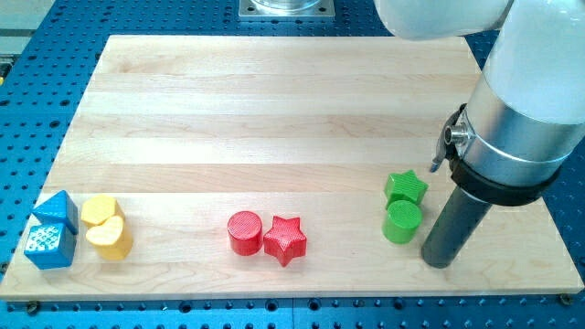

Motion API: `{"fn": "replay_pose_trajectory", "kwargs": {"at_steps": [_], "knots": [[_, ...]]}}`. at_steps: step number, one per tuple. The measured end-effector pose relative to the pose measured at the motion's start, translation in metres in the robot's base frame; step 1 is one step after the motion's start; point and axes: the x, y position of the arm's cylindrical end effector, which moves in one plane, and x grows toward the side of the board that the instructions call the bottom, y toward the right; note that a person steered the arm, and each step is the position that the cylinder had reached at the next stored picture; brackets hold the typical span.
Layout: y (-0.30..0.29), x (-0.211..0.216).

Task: Move both the red blocks to the center of the board

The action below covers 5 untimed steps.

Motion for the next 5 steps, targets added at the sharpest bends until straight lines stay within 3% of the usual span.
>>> {"fn": "replay_pose_trajectory", "kwargs": {"at_steps": [5], "knots": [[-0.0035,0.0003]]}}
